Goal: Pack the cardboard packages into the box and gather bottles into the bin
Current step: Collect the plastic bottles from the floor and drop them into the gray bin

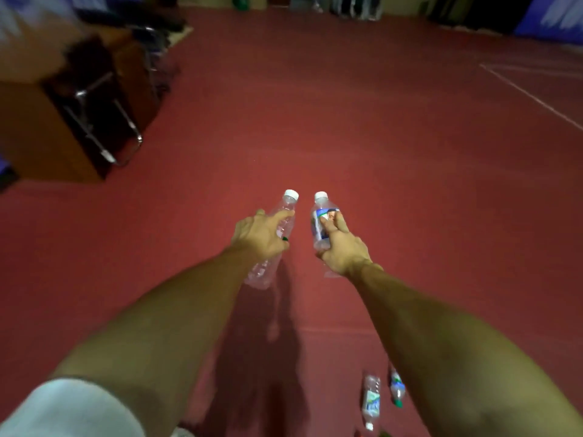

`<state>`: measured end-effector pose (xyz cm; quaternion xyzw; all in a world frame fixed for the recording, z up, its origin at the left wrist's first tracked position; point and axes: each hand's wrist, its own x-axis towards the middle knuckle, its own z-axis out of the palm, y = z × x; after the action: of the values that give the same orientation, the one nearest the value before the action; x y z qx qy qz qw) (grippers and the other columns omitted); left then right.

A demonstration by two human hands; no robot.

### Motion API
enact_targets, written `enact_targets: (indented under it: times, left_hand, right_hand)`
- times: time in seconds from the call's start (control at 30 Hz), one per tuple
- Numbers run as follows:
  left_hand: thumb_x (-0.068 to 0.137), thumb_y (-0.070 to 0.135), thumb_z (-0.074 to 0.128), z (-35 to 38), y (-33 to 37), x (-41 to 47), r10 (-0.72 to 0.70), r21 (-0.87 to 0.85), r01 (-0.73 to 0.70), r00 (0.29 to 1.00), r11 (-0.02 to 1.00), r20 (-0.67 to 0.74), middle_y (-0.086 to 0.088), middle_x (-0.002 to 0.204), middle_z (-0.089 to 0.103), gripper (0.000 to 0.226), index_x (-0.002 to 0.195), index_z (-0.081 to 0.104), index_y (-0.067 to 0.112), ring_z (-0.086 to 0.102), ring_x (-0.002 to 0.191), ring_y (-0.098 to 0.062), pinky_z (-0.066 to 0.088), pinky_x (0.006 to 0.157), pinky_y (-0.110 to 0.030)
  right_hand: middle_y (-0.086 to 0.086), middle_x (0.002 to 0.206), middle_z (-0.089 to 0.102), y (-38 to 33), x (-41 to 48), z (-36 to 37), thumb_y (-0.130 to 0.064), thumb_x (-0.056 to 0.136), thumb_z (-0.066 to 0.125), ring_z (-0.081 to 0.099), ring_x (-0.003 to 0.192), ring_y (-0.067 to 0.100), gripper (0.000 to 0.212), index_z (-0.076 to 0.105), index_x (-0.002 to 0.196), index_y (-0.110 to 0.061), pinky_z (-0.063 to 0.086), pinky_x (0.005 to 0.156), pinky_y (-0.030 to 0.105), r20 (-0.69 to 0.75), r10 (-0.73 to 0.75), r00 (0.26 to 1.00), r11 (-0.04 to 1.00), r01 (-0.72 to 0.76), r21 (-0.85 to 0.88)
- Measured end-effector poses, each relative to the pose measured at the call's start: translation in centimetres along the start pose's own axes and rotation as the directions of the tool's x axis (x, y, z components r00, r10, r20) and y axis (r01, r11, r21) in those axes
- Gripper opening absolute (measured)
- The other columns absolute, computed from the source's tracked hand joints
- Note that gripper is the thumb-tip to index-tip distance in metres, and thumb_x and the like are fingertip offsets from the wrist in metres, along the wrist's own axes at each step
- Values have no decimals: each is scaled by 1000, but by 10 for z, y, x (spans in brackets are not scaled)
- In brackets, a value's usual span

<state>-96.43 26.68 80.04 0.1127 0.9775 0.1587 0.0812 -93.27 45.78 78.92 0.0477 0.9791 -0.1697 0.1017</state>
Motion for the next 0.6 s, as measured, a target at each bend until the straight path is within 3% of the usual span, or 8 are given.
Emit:
enact_targets:
  times: [0.17, 0.4, 0.6]
  left_hand:
    - [85, 45, 66, -70, -120, -7, -194, 25, 197, 977, 980, -88, -12, 125, 50, 70, 146, 32, 53, 62, 107, -38, 47, 95, -41]
    - [88, 45, 65, -143, -304, -22, -410, 39, 420, 898, 906, -161, -12, 130, 49, 69, 148, 31, 51, 61, 109, -37, 45, 95, -40]
    - [89, 49, 64, -173, -424, -43, -580, -5, 590, 793, 808, -187, -12, 128, 50, 68, 148, 29, 52, 62, 108, -36, 46, 95, -40]
  right_hand:
    - [0, 165, 7, -141, 59, 16, -29, 96, 50, 57, 109, 40, 65, 24, 156, -34, 46, 87, 40, 36, -244, 969, 969, 245, -32]
    - [-6, 163, 8, -339, 123, 61, -30, 96, 54, 56, 114, 39, 68, 25, 157, -30, 46, 94, 40, 99, -460, 882, 885, 465, -27]
    - [-9, 161, 9, -463, 160, 103, -31, 94, 60, 55, 115, 36, 74, 22, 157, -32, 47, 98, 41, 208, -586, 783, 795, 605, -38]
